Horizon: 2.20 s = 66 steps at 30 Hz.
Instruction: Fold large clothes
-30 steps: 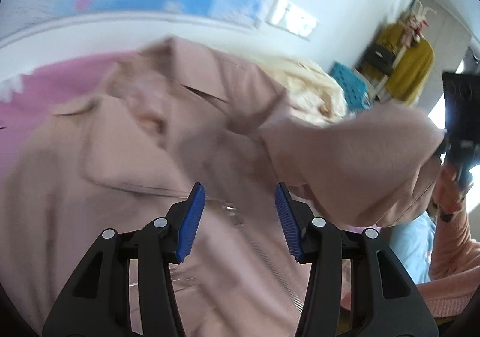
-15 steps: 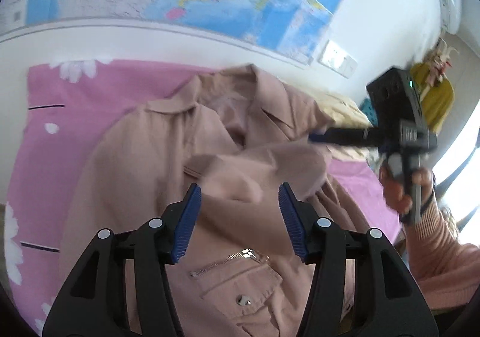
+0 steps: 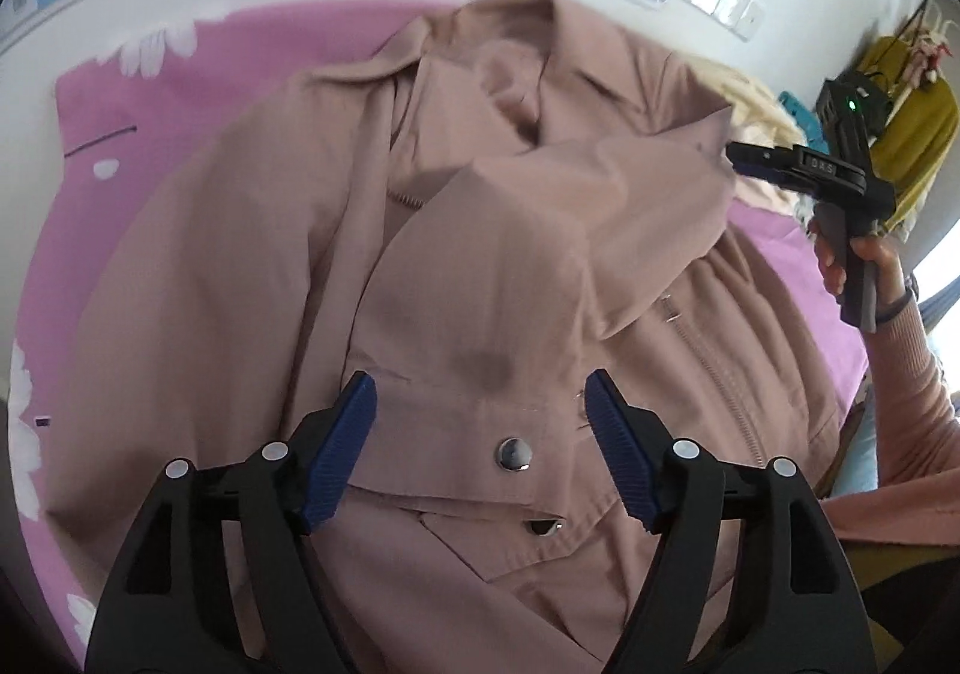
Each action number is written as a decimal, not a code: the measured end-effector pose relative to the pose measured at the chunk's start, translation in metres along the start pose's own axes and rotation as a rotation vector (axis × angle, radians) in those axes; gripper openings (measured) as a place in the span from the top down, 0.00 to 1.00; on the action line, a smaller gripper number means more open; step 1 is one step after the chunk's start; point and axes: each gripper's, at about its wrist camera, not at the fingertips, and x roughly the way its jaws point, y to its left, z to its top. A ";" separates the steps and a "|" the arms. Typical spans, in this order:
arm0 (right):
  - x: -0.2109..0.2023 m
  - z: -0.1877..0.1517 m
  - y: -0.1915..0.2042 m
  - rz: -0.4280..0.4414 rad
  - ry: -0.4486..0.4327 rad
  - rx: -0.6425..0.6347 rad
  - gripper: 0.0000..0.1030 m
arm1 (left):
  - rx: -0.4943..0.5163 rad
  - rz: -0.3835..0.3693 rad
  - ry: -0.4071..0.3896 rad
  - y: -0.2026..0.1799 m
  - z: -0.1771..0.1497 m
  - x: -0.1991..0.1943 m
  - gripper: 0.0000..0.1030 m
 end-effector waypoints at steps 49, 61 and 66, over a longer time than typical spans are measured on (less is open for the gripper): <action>-0.034 0.030 -0.041 0.155 -0.058 0.097 0.95 | 0.272 0.207 0.093 -0.002 0.057 0.038 0.89; -0.039 0.033 -0.055 0.074 -0.067 0.167 0.48 | 0.202 0.253 0.159 0.030 0.117 0.080 0.66; -0.080 0.022 0.000 0.072 -0.153 -0.047 0.45 | 0.152 0.234 0.127 0.044 0.110 0.058 0.53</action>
